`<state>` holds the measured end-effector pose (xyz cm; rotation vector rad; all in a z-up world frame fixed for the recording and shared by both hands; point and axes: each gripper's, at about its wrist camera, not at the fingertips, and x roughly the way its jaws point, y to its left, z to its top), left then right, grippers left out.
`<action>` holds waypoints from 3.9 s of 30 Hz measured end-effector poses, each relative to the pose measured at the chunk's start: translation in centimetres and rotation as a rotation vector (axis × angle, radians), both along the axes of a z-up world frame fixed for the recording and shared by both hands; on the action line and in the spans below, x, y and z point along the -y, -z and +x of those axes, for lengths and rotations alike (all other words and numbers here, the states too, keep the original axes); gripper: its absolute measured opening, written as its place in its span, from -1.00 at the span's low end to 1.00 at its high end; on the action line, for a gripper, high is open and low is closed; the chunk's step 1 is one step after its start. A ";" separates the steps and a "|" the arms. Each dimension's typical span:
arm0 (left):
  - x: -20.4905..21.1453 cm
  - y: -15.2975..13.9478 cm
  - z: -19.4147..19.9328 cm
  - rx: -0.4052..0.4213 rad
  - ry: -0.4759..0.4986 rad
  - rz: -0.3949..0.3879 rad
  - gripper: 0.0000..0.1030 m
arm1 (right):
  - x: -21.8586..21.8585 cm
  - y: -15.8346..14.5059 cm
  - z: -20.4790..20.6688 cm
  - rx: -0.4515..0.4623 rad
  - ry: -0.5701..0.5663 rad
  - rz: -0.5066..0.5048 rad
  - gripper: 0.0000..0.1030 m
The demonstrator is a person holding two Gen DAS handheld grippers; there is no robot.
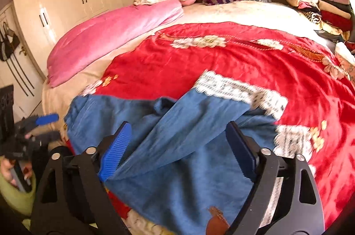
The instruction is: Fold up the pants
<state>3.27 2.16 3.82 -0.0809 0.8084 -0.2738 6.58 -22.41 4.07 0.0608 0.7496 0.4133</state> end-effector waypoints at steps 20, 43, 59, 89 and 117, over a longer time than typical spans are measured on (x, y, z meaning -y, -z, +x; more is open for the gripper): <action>10.5 6.0 5.3 -0.161 0.201 -0.017 -0.05 | -6.0 4.5 18.0 -0.195 -0.006 -0.215 0.66; 11.5 7.0 4.9 -0.132 0.265 0.012 -0.50 | 3.0 2.0 14.5 -0.115 0.151 -0.083 -0.89; 12.1 5.0 1.3 -0.042 0.381 0.093 -0.96 | 13.4 0.5 -2.5 -0.148 0.264 0.065 -0.89; 5.2 2.9 -2.6 -0.001 0.245 0.073 0.26 | 10.8 3.7 -10.6 0.010 0.122 -0.135 -0.51; -10.1 4.1 2.5 -0.126 -0.289 -0.095 0.33 | 10.7 7.3 -9.6 -0.163 0.084 -0.134 -0.46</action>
